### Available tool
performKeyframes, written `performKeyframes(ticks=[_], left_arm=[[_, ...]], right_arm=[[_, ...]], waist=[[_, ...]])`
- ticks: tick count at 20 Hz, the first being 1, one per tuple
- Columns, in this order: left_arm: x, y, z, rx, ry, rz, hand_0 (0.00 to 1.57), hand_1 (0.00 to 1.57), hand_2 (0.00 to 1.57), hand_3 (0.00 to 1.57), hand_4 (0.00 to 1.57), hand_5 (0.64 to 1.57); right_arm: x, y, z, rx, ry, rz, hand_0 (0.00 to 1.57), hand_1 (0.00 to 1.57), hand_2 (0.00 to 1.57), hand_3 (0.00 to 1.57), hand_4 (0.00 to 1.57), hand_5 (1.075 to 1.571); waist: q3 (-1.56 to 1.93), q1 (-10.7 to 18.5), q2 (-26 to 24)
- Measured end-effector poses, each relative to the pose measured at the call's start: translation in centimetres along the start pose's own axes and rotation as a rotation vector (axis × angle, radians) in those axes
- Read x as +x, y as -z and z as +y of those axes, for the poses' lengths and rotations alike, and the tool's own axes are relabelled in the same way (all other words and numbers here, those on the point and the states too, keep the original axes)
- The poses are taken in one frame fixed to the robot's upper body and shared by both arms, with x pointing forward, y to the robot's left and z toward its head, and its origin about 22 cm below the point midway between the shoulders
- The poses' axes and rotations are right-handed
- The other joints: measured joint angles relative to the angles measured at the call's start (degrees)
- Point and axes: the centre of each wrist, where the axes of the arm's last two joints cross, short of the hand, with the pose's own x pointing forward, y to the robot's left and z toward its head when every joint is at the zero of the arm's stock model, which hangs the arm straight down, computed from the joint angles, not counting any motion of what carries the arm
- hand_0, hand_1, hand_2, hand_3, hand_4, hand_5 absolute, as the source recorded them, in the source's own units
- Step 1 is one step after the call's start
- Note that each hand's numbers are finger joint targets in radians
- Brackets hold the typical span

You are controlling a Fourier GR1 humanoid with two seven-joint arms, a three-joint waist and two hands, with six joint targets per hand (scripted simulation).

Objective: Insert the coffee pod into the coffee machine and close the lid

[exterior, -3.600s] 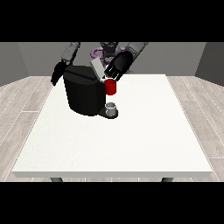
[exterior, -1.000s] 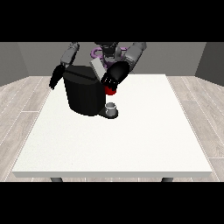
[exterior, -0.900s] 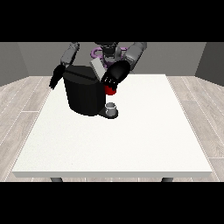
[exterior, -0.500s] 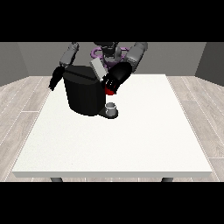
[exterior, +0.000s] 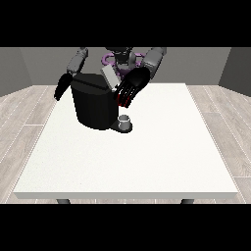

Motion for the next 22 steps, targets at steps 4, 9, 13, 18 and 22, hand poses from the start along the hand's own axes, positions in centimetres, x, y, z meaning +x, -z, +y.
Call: performKeyframes(ticks=[4, 9, 13, 18, 22], left_arm=[[0.4, 0.2, -2.1, -0.045, -0.012, 0.004, 0.0, 0.0, 0.0, 0.15, 0.0, 1.571], [0.8, -0.2, -7.0, -0.159, -0.083, 0.022, 0.0, 0.0, 0.0, 0.0, 0.0, 1.571], [1.1, -1.5, -12.2, -0.242, -0.167, 0.018, 0.0, 0.0, 0.13, 0.0, 0.0, 1.571], [1.6, -3.5, -18.3, -0.217, -0.556, 0.018, 0.0, 0.0, 0.0, 0.0, 0.47, 1.571], [1.6, -7.0, -24.5, -0.185, -0.903, 0.094, 0.0, 0.0, 0.0, 0.0, 0.27, 1.571]], right_arm=[[-1.7, -0.6, -0.3, -0.002, 0.003, 0.061, 0.0, 0.0, 0.0, 0.0, 0.0, 1.571], [-5.0, -2.4, -1.2, -0.02, 0.008, 0.166, 0.0, 0.0, 0.0, 0.0, 0.0, 1.571], [-8.5, -5.2, -2.0, -0.037, 0.01, 0.257, 0.0, 0.0, 0.0, 0.0, 0.0, 1.571], [-11.2, -8.2, -2.7, -0.072, 0.009, 0.347, 0.0, 0.0, 0.0, 0.0, 0.0, 1.571], [-12.5, -9.9, -3.6, -0.105, 0.011, 0.396, 0.0, 0.0, 0.0, 0.0, 0.0, 1.571]], waist=[[-0.02, 1.8, -2.6], [-0.06, 5.5, -9.0], [-0.08, 9.1, -14.8], [-0.17, 13.7, -21.6], [-0.21, 17.6, -26.8]])
